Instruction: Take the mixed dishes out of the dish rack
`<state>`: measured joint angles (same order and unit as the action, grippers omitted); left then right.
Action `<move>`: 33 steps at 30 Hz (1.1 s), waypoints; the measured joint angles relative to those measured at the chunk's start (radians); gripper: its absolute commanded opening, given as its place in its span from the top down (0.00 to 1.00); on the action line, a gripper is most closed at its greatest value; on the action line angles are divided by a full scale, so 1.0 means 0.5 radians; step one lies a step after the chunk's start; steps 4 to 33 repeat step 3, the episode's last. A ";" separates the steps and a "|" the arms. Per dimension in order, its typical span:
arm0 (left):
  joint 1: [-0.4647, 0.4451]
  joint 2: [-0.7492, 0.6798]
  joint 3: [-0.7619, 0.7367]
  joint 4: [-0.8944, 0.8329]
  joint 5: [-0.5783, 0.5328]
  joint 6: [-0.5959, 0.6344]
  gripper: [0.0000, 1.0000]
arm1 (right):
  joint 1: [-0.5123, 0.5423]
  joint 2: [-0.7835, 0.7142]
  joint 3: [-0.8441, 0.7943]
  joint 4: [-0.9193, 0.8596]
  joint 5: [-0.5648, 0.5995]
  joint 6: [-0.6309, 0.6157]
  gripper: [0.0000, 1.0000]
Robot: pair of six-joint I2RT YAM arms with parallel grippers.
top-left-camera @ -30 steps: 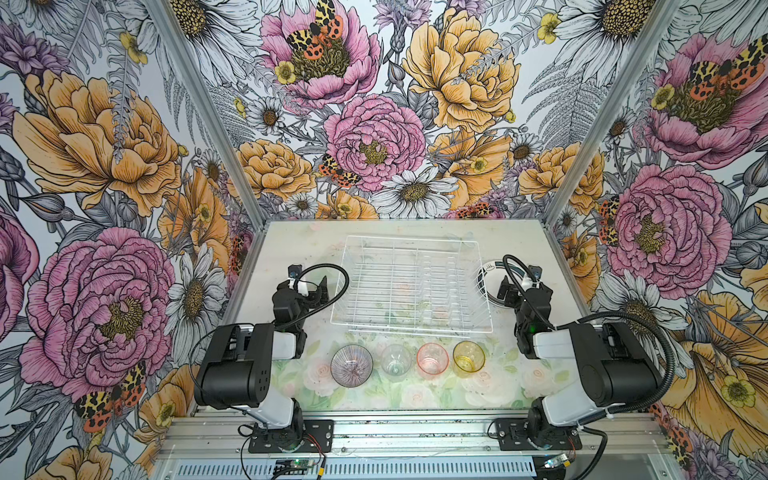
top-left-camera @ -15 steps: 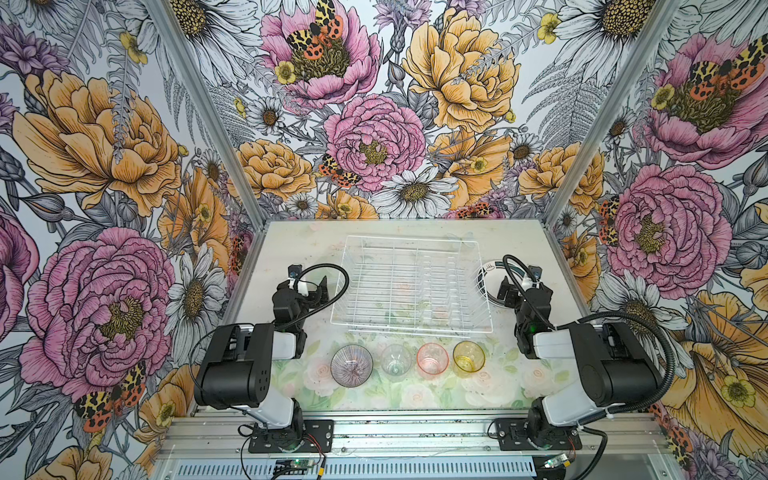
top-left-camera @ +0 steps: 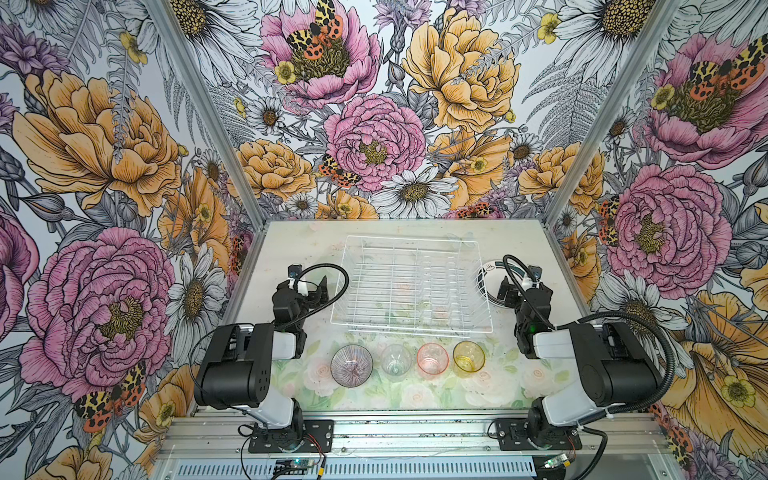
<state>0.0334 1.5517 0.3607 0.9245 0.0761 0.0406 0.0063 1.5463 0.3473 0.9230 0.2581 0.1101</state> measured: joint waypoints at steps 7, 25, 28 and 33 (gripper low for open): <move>0.000 0.000 0.001 -0.001 0.000 0.000 0.01 | 0.000 0.000 0.000 0.000 0.000 0.000 0.01; 0.000 0.000 0.001 -0.001 0.000 0.000 0.01 | 0.000 0.000 0.000 0.000 0.000 0.000 0.01; 0.000 0.000 0.001 -0.001 0.000 0.000 0.01 | 0.000 0.000 0.000 0.000 0.000 0.000 0.01; 0.000 0.000 0.001 -0.001 0.000 0.000 0.01 | 0.000 0.000 0.000 0.000 0.000 0.000 0.01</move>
